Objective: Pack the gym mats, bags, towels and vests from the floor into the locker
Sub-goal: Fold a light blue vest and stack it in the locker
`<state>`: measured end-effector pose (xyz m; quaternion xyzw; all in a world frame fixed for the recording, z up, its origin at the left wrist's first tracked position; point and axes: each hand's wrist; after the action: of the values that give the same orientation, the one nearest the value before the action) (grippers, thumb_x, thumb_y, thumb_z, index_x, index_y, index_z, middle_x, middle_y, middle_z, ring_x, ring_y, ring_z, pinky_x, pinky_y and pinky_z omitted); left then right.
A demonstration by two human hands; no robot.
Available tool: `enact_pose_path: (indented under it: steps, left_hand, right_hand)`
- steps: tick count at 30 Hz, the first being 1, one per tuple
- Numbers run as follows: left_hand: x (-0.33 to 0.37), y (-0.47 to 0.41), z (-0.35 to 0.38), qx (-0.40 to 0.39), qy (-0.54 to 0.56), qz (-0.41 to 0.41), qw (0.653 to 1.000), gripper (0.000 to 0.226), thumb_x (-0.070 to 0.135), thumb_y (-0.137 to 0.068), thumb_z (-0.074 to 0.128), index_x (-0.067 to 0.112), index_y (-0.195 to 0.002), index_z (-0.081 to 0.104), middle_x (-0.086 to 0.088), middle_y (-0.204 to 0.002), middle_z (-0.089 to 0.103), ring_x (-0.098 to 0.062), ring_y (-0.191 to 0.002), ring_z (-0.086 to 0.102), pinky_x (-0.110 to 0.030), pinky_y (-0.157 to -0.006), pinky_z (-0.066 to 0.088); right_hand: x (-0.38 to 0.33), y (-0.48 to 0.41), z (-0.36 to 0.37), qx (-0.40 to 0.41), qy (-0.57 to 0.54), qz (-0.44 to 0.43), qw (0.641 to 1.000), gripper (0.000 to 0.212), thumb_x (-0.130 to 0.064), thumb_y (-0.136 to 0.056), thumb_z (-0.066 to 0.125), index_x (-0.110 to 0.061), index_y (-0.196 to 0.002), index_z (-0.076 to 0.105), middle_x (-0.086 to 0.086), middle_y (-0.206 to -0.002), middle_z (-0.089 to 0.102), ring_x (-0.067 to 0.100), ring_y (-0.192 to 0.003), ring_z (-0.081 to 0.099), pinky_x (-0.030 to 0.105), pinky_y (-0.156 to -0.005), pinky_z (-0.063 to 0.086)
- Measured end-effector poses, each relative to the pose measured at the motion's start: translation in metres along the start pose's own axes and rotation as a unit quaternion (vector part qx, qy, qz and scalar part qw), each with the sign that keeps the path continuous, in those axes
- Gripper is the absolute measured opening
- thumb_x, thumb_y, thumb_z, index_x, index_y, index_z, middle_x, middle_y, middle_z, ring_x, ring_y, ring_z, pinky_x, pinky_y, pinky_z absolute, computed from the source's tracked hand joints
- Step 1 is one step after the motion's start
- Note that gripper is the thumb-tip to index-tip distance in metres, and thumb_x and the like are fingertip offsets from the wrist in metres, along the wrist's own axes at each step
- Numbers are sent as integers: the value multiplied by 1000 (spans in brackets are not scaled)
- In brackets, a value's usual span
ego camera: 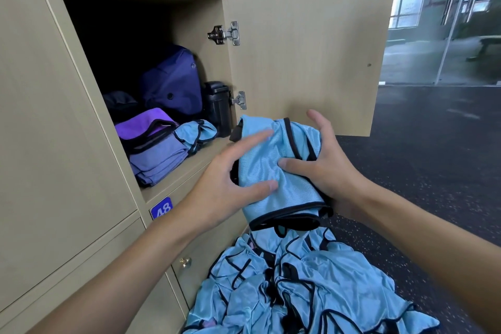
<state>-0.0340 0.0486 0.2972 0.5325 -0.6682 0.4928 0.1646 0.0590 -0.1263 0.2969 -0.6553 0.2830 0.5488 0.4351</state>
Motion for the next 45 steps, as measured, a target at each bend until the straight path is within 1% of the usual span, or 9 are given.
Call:
enact_pose_path:
  steps: [6,12,17,20,24,28,31,35,45]
  left_hand:
    - [2,-2,-4,-17,-96,-69,993,79,22,-71,88,39,-137,48,25,-136,49,3,-127,47,-21,-109,39]
    - [0,-4,-7,3,-70,-77,995,79,24,-67,90,39,-131,47,20,-128,53,-4,-122,53,-37,-107,46]
    - [1,-4,-8,1,-55,-67,996,84,31,-60,84,42,-134,44,12,-127,56,-11,-117,58,-42,-100,51]
    - [0,-4,-13,-10,-79,-61,995,89,20,-70,87,41,-139,36,14,-126,52,-10,-116,56,-38,-98,51]
    - [-6,-8,-22,7,-122,-59,991,91,17,-73,86,39,-143,33,17,-124,49,-2,-111,53,-24,-90,47]
    - [-14,-18,-26,49,-165,-48,984,71,24,-67,90,38,-125,51,21,-110,53,4,-102,52,-12,-79,45]
    - [-27,-25,-34,33,-150,-61,986,55,31,-64,92,38,-107,59,23,-118,41,11,-107,47,-6,-83,41]
    - [-46,-30,-35,-2,18,-125,992,57,42,-56,83,31,-103,52,15,-115,66,-5,-97,64,-32,-83,54]
    - [-89,-65,-42,206,130,-158,957,49,21,-60,81,29,-104,60,-11,-100,73,-18,-76,66,-35,-65,54]
  right_hand:
    - [1,0,-2,-38,42,-50,997,96,-11,-77,83,-53,-144,28,-2,-127,59,11,-103,69,37,-87,59]
    - [-3,0,-7,-121,227,-67,964,106,-33,-65,91,-55,-144,23,-12,-148,30,0,-127,41,7,-94,36]
    - [-9,-1,-7,-124,301,-51,944,114,-35,-67,89,-42,-154,15,-11,-149,33,2,-131,37,13,-99,30]
    - [-12,-2,-4,-135,317,-69,936,88,-22,-70,87,-35,-141,36,-22,-122,54,-15,-103,54,1,-81,40]
    - [-8,-7,-4,-93,308,-118,940,42,-10,-76,81,-28,-110,65,-11,-87,70,-1,-71,67,20,-58,53]
    - [3,-22,-10,-96,297,-126,942,24,-19,-76,83,-17,-96,70,0,-104,59,7,-88,59,13,-69,48]
    - [7,-37,-9,-117,238,-102,959,21,-23,-77,83,-19,-89,66,-15,-133,48,-4,-115,53,8,-91,40]
    - [8,-52,8,-157,20,-43,986,18,0,-89,67,-15,-99,63,-5,-94,74,13,-88,71,26,-73,56]
    - [44,-120,69,-33,-158,18,987,44,-17,-91,68,-31,-128,48,-1,-113,70,23,-101,71,50,-83,60]
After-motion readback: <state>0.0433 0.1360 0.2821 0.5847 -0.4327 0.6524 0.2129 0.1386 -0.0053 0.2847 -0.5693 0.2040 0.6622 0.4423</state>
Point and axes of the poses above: each hand's wrist, its own y-axis away from the middle knuckle, its own z-axis out of the palm, x = y × z
